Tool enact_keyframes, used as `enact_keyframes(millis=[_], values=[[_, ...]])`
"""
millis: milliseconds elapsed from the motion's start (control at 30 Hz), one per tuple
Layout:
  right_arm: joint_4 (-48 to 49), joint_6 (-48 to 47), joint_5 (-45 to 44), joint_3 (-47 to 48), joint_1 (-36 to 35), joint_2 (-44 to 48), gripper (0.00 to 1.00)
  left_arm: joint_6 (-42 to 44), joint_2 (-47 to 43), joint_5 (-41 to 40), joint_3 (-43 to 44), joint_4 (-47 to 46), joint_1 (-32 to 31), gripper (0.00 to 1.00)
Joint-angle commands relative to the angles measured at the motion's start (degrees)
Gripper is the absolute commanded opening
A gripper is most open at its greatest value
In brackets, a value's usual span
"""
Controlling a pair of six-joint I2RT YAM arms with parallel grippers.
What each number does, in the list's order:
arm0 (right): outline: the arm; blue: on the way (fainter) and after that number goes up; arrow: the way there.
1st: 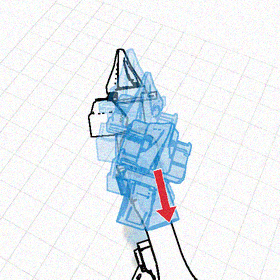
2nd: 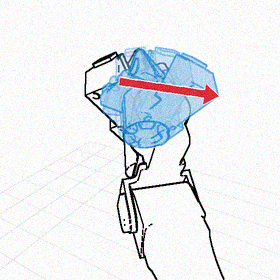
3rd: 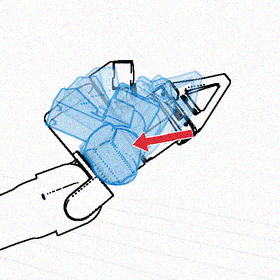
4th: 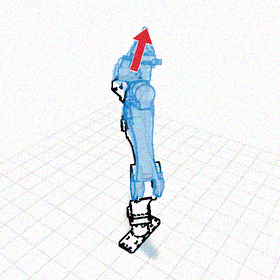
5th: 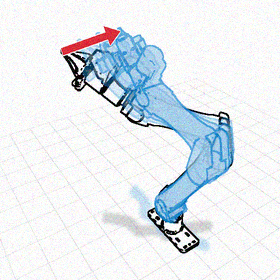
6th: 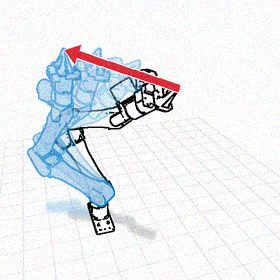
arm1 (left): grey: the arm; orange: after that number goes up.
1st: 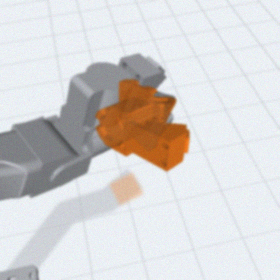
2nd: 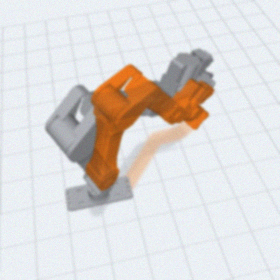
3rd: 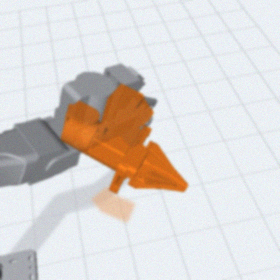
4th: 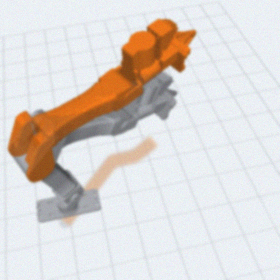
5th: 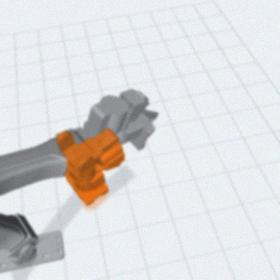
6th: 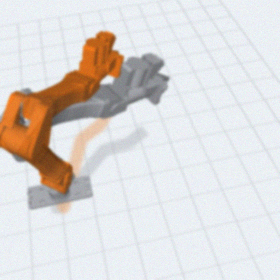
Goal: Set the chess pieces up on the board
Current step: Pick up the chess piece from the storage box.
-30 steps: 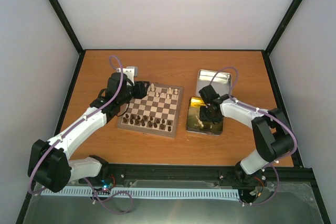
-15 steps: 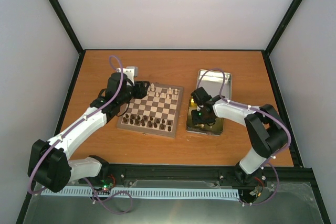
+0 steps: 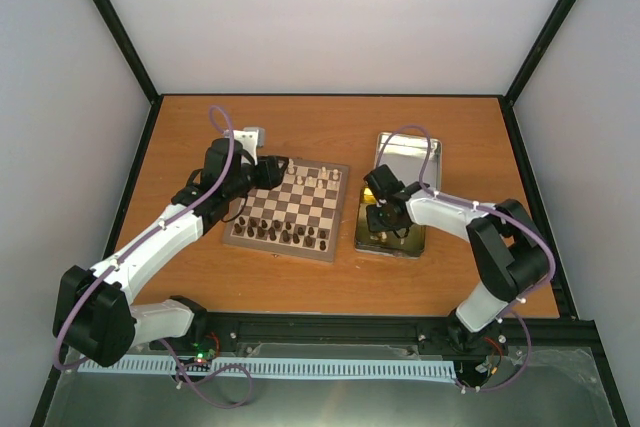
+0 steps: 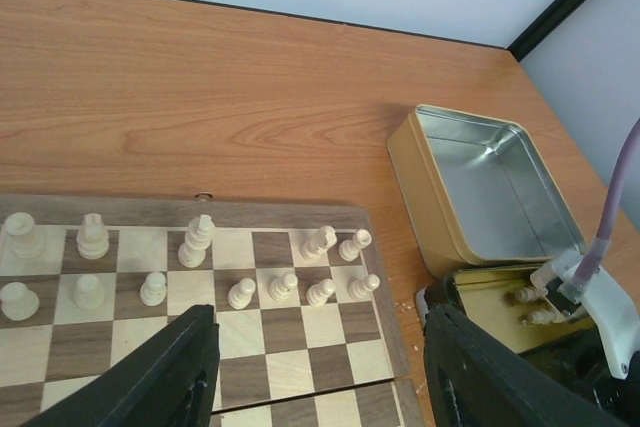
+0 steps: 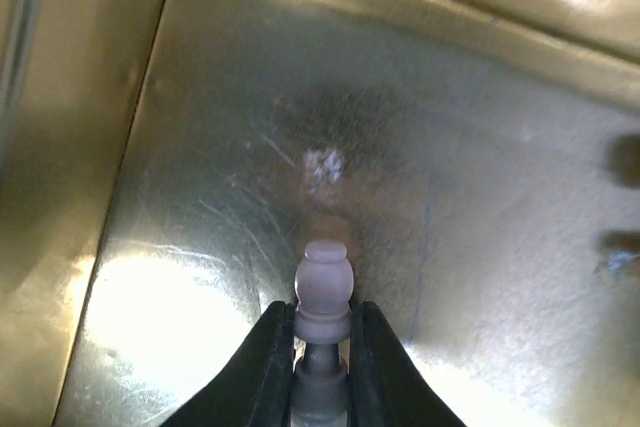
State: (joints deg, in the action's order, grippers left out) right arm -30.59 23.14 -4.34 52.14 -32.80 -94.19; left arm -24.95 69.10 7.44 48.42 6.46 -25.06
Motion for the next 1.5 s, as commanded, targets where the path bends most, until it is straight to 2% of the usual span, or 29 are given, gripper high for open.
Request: enact_keyframes(millis=[0, 100, 233, 500, 567, 667, 833, 1200, 1267, 1467], values=[[7.95, -2.46, -4.70, -2.18, -0.25, 5.58, 0.07, -0.62, -0.27, 4.96, 2.45, -0.44, -0.25, 0.58], [15.77, -5.23, -3.75, -5.09, -0.21, 11.10, 0.05, -1.94, 0.49, 10.04, 3.54, -0.85, -0.25, 0.63], [26.66, -9.44, 3.16, -9.01, -0.25, 18.35, 0.07, -3.11, 2.39, 18.46, 5.14, -2.31, -0.25, 0.67], [33.52, -14.41, 24.54, -9.34, -0.23, 21.89, 0.08, -6.76, 5.68, 34.47, 6.95, -6.14, -0.25, 0.76], [35.92, -14.68, 30.35, -10.01, -0.33, 22.19, 0.09, -8.43, 6.23, 37.10, 6.76, -7.76, -0.25, 0.76], [37.45, -15.05, 33.81, -9.71, -0.95, 21.79, 0.10, -10.47, 7.28, 38.87, 6.13, -9.70, -0.25, 0.76], [37.54, -15.76, 35.13, -6.79, -1.79, 18.01, 0.10, -12.09, 10.87, 40.11, 6.30, -10.06, -0.25, 0.69], [40.45, -15.08, 35.79, -1.87, -3.93, 10.46, 0.11, -9.65, 14.32, 36.48, 6.21, -4.38, -0.25, 0.45], [40.69, -14.98, 35.82, -1.36, -4.07, 9.78, 0.11, -8.74, 14.61, 35.37, 6.23, -2.92, -0.25, 0.37], [41.06, -14.73, 35.52, -0.33, -4.22, 8.36, 0.11, -9.09, 15.54, 36.16, 5.83, -2.97, -0.25, 0.34]])
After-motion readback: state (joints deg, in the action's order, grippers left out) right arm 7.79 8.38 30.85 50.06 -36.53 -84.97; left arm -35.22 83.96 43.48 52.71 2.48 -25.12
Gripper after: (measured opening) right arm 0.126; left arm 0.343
